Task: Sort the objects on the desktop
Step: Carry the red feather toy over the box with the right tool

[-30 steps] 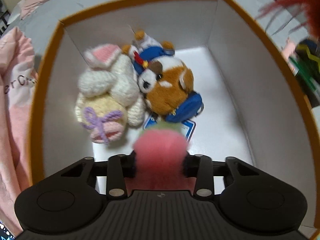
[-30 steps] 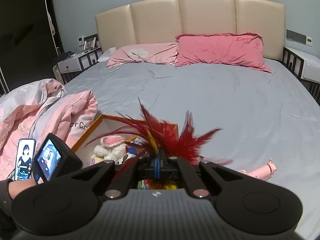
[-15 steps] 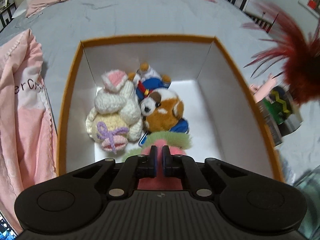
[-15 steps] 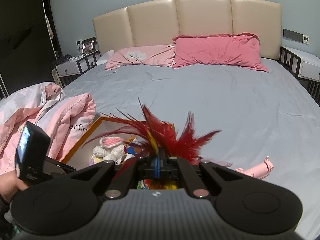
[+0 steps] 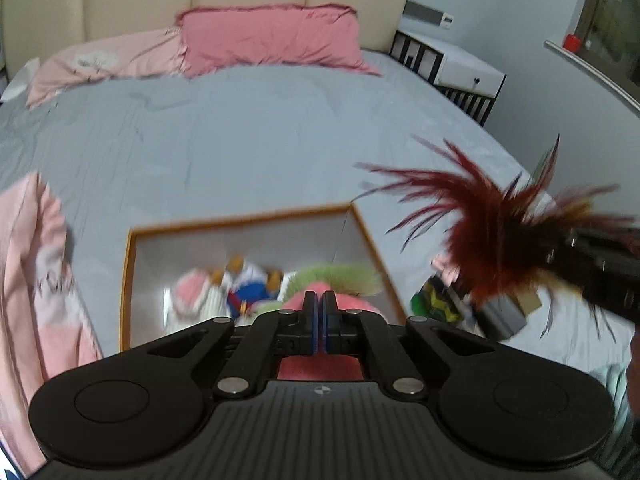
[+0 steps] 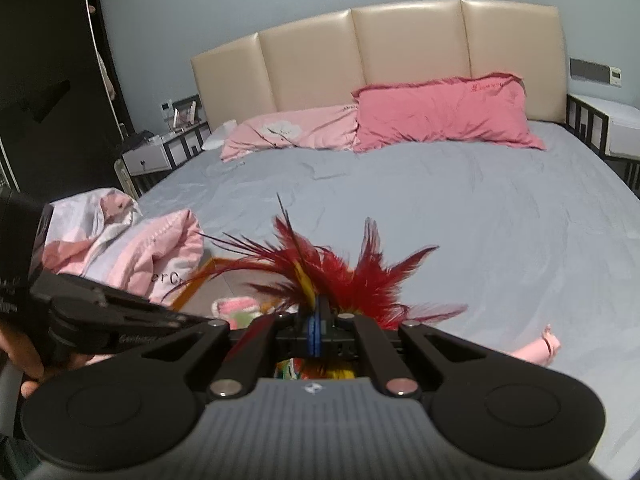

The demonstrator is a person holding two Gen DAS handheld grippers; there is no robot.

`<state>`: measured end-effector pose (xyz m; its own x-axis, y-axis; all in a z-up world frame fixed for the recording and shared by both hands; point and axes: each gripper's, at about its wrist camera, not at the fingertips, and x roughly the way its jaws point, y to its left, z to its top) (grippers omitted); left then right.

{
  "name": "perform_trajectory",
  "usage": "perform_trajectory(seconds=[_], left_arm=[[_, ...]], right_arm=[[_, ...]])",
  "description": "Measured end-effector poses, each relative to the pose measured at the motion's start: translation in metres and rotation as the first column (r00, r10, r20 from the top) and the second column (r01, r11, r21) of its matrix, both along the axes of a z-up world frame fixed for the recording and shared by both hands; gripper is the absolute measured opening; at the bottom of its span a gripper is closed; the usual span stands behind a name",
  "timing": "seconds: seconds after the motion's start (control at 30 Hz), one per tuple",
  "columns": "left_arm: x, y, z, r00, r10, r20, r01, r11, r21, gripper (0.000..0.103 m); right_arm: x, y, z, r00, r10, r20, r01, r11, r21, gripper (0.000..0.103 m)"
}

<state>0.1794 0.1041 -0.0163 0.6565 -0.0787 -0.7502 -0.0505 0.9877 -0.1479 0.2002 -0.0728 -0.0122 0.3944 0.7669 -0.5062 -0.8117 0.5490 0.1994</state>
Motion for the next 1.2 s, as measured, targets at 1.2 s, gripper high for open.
perform_trajectory(seconds=[1.2], left_arm=[[-0.008, 0.05, -0.05, 0.984, 0.158, -0.078, -0.158, 0.987, 0.007, 0.0]], right_arm=[[-0.008, 0.084, -0.05, 0.957, 0.251, 0.146, -0.204, 0.939, -0.276, 0.0]])
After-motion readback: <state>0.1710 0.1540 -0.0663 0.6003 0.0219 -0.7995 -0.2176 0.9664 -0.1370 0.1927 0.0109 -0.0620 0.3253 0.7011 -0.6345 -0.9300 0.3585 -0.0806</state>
